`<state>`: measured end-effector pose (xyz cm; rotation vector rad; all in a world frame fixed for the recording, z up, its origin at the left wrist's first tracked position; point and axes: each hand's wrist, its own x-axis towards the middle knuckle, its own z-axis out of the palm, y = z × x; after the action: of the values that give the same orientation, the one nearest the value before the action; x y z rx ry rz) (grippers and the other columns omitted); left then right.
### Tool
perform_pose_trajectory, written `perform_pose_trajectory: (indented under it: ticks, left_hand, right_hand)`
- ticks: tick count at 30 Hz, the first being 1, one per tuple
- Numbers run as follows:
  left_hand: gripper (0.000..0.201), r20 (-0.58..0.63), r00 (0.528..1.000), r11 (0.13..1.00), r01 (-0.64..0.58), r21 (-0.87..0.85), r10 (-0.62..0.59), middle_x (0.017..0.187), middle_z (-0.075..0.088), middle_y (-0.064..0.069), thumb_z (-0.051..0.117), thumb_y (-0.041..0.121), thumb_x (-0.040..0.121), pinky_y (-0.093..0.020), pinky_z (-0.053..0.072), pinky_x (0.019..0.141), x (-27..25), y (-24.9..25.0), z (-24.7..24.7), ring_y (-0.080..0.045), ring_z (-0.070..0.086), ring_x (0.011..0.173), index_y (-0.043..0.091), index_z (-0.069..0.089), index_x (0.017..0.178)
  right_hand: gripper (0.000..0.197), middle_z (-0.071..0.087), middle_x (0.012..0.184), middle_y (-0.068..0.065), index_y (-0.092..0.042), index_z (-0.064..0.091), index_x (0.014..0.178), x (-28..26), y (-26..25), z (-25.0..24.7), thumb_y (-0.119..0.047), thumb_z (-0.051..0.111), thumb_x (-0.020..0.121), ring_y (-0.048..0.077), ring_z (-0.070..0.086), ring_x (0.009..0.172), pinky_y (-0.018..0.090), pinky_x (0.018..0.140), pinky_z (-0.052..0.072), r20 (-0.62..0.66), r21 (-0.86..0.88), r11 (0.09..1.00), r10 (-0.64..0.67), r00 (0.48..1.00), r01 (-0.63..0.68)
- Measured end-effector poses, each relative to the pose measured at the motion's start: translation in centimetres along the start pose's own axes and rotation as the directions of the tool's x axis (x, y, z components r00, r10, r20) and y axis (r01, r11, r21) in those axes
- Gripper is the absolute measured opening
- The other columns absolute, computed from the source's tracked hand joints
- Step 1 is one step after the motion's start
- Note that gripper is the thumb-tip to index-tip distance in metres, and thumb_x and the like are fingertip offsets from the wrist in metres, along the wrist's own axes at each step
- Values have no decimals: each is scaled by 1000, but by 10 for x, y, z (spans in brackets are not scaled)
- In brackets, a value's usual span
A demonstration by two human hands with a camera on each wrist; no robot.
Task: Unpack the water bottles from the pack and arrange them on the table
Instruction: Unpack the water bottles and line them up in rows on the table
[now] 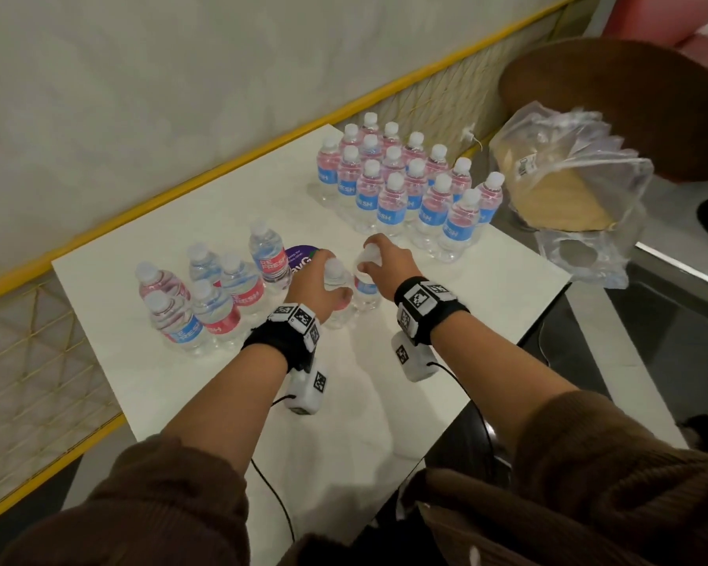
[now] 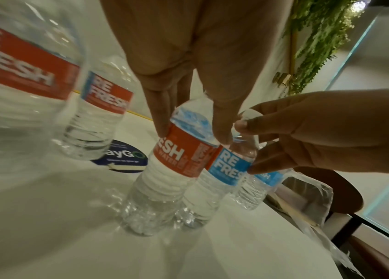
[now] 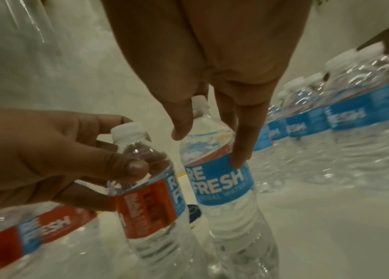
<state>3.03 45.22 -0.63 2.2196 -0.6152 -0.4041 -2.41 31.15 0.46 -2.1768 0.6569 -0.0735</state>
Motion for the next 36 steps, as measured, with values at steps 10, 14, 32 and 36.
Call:
perform_pose_trajectory:
  ticks: [10, 14, 32, 36]
  left_hand:
    - [56, -1, 999, 984, -50, -169, 50, 121, 59, -3, 72, 14, 76, -24, 43, 86, 70, 42, 67, -21, 56, 109, 18, 48, 126]
    - [78, 84, 996, 957, 0, -290, 26, 124, 50, 2, 67, -3, 75, -26, 42, 94, 82, 37, 87, -17, 53, 114, 20, 30, 140]
    - [73, 158, 979, 976, 154, -152, -130, 123, 59, -7, 75, 1, 71, -29, 43, 96, 109, -16, 138, -25, 57, 114, 11, 40, 134]
    - [85, 88, 988, 978, 140, -158, -127, 122, 54, -6, 85, 16, 62, -39, 46, 99, 111, -14, 142, -25, 57, 109, 11, 43, 135]
  right_hand:
    - [51, 56, 128, 9, -14, 44, 131, 24, 61, -58, -28, 63, 87, 26, 53, 116, 28, 90, 40, -145, 67, 997, 56, 988, -46]
    - [72, 49, 136, 2, -18, 32, 140, 25, 80, -60, -12, 70, 79, 16, 49, 119, 23, 92, 34, -20, 212, 977, 31, 999, -26]
    - [74, 49, 138, 3, -19, 33, 140, 48, 150, -41, -21, 75, 78, 25, 52, 120, 33, 100, 43, -39, 243, 950, 212, 977, -196]
    - [66, 50, 137, 5, -20, 37, 140, 53, 158, -30, -23, 70, 82, 27, 53, 119, 27, 90, 41, -62, 252, 929, 294, 954, -270]
